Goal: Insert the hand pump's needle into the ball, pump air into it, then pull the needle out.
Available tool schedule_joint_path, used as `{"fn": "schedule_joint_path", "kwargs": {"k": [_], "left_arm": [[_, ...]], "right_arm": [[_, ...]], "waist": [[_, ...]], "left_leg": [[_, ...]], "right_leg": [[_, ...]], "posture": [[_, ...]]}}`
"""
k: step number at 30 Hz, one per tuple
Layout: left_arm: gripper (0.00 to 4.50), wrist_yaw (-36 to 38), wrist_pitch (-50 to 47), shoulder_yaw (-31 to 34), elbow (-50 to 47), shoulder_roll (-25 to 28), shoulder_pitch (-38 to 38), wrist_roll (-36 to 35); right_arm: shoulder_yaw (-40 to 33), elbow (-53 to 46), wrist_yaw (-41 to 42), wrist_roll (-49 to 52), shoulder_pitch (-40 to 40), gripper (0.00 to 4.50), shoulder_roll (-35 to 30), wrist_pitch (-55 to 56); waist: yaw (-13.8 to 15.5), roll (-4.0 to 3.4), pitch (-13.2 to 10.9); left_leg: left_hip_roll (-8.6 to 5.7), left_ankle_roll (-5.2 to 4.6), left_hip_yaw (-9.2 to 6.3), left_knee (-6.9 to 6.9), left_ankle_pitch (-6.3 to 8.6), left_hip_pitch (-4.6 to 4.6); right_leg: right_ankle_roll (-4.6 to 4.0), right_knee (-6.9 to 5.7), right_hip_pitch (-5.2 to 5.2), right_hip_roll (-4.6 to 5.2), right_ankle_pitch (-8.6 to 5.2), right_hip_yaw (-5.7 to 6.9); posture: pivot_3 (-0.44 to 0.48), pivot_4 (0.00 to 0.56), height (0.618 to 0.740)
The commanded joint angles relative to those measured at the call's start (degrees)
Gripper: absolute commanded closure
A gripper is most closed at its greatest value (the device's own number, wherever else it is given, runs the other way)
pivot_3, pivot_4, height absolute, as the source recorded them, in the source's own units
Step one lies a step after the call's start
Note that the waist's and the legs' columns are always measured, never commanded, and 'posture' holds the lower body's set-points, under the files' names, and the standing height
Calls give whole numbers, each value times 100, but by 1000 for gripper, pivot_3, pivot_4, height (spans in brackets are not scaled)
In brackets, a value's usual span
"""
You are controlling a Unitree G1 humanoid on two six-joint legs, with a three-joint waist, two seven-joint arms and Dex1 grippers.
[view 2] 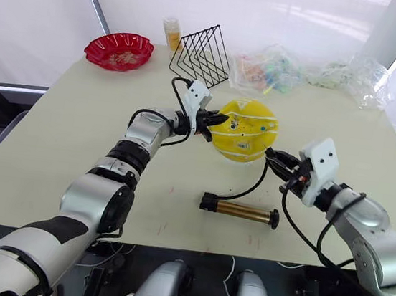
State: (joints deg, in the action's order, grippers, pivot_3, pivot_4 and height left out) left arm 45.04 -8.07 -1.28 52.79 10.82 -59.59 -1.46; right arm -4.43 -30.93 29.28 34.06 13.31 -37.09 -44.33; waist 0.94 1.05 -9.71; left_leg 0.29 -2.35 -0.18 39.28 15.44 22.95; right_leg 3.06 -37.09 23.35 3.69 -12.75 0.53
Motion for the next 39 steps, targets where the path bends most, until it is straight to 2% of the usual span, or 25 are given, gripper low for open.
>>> {"fn": "schedule_joint_path", "kwargs": {"k": [1, 10, 16, 30, 39], "left_arm": [[4474, -278, -275, -190, -532, -116, 195, 100], [4474, -635, -883, -401, -1450, -203, 563, 150], [4474, -927, -1170, -475, -1954, -256, 752, 160], [4474, -1050, -1489, -647, -2452, -282, 1010, 171], [4474, -1060, -1552, -644, -2538, -281, 1058, 135]], "right_arm": [[188, 87, -161, 23, 587, 4139, -168, -769], [800, 966, -313, -124, 2379, 4139, -40, -2144], [1244, 1727, -370, -378, 3286, 4139, 189, -2821], [1857, 3229, -161, -868, 4471, 4139, 584, -3431], [2171, 4002, 64, -1177, 4754, 4139, 821, -3341]], "waist": [[11, 1, 0], [-11, 0, 1], [-21, -1, 1], [-13, -3, 2], [-13, -4, 2]], "left_leg": [[1, 0, 0, 2, 0, 0], [0, 0, -6, 2, 0, 3], [0, -1, -6, 1, 0, 6], [-3, 0, -7, -5, 0, 7], [-7, 0, -4, -8, 0, 14]], "right_leg": [[1, -1, 0, 1, 1, 0], [2, -2, 0, 1, 2, 4], [2, 2, 1, 4, 2, 5], [2, 1, 5, 4, 3, 7], [1, 0, 15, 6, 3, 5]], "posture": [[0, 150, 737], [0, 150, 737], [0, 150, 737], [0, 150, 737], [0, 150, 737]]}}
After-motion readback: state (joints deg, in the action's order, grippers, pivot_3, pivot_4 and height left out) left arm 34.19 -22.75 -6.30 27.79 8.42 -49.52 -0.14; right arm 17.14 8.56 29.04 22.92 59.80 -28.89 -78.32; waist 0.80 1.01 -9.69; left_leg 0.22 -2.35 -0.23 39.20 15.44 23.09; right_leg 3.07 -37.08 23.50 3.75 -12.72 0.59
